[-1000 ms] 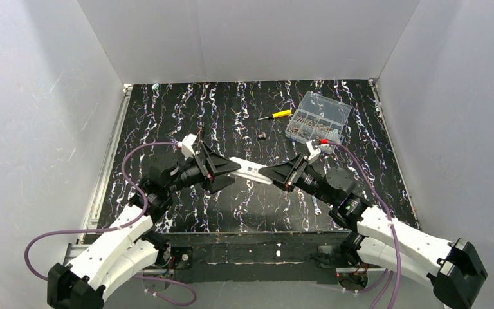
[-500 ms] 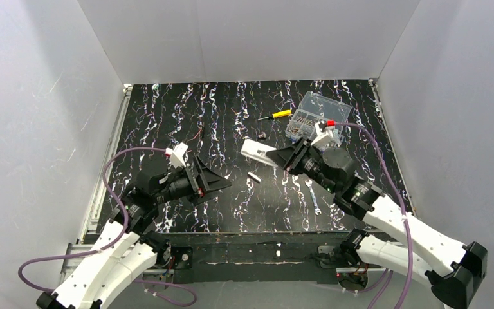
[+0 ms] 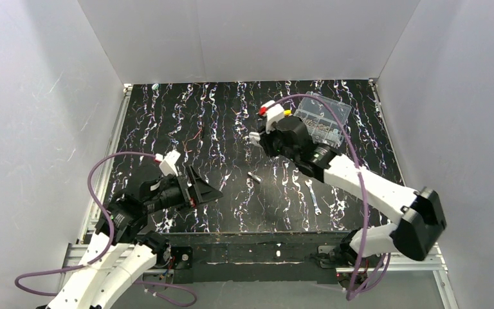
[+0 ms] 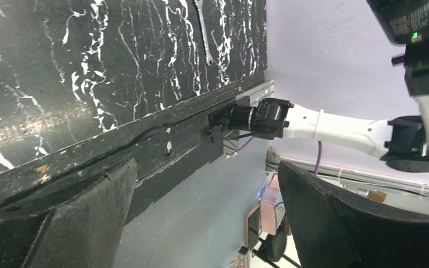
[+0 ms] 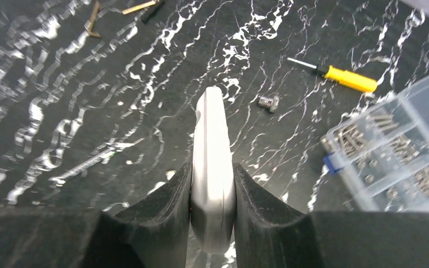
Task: Load the batteries into the remote control
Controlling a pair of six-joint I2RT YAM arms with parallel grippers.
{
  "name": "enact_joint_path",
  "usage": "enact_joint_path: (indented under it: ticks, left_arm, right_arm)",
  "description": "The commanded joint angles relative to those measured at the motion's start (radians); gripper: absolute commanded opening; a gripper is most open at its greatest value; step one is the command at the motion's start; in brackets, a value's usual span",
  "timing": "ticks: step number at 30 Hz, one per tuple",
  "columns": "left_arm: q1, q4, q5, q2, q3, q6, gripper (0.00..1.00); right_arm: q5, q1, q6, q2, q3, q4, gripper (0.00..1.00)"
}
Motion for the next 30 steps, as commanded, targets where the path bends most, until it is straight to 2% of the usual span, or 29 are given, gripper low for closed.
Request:
enact_joint_path:
  ticks: [1,9,19,30]
  left_arm:
    - [-0.001,-0.164,-0.044,-0.039,0.071,0.069,0.98]
    - [-0.002,-0.320,-0.124,-0.078,0.122,0.099,0.98]
    - [-0.001,-0.371,-0.148,-0.112,0.146,0.100,0.98]
    - [-0.001,-0.381,-0.149,-0.126,0.143,0.094,0.98]
  right_arm:
    - [-0.004,0.003,-0.313,0.115,0.123,0.060,0.01]
    - [0.056,0.040,-0.581,0.384,0.303,0.060,0.01]
    - [0.291,0.087,-0.742,0.718,0.553,0.017,0.01]
    - [0.423,0.128,-0.849,0.882,0.635,0.003,0.01]
